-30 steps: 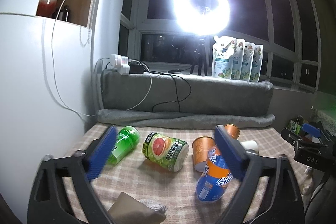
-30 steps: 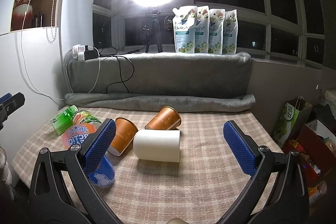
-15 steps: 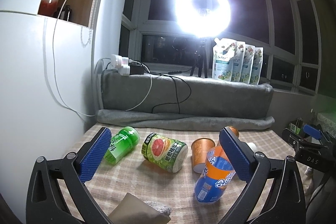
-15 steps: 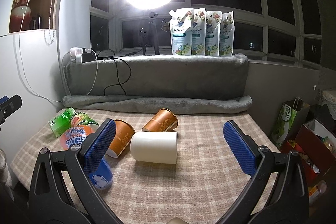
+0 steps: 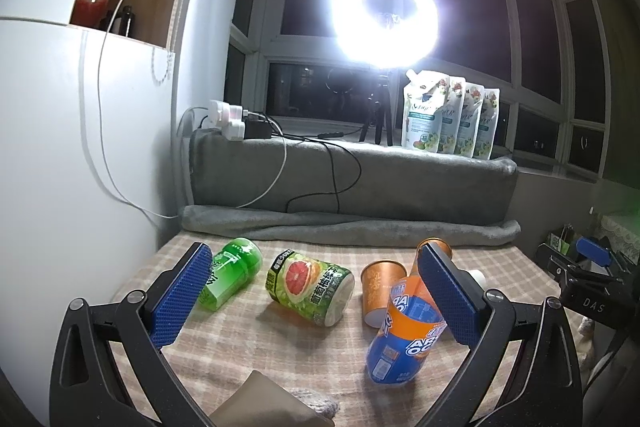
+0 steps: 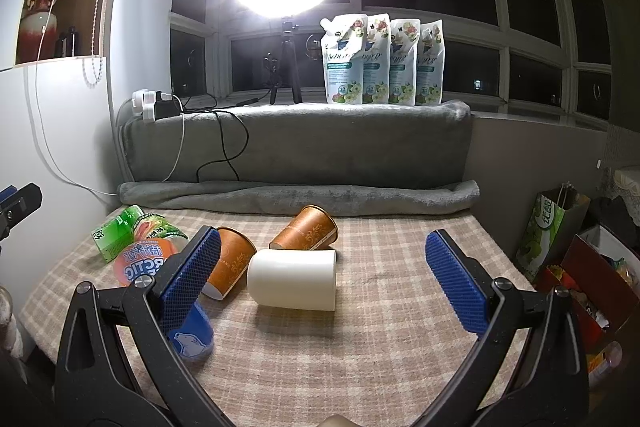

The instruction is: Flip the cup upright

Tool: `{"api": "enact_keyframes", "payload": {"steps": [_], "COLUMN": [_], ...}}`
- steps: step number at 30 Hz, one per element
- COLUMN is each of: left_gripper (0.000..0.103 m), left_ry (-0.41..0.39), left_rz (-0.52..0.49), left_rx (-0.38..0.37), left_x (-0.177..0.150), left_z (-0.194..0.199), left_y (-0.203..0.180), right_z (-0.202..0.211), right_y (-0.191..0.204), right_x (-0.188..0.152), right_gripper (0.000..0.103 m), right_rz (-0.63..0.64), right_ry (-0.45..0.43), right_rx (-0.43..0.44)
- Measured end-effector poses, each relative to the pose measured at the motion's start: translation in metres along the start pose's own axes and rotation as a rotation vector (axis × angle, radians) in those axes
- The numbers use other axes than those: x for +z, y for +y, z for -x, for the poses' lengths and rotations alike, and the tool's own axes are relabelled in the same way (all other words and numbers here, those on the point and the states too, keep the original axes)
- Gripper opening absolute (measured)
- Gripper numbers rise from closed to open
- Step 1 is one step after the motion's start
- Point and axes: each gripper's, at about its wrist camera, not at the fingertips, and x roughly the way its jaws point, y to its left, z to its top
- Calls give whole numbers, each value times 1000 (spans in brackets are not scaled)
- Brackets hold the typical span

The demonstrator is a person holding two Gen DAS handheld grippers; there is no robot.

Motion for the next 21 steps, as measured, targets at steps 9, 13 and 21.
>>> {"api": "enact_keyframes", "payload": {"steps": [9,13,21], "left_gripper": [102,102,102], "left_ry": [0,2,-8], "left_rz": [7,8,-2], "left_rx": [2,2,5], "left_x": [-1,-1,-1], "left_z": [0,1,2], "left_y": [0,1,0], "right_z": [0,0,1], "right_y": [0,0,-1], "right_x": [0,0,-1], "right_gripper": [103,103,103], "right_rz": [-1,-2,-3], "right_ry": [2,2,4], "right_rx": [0,1,2]}}
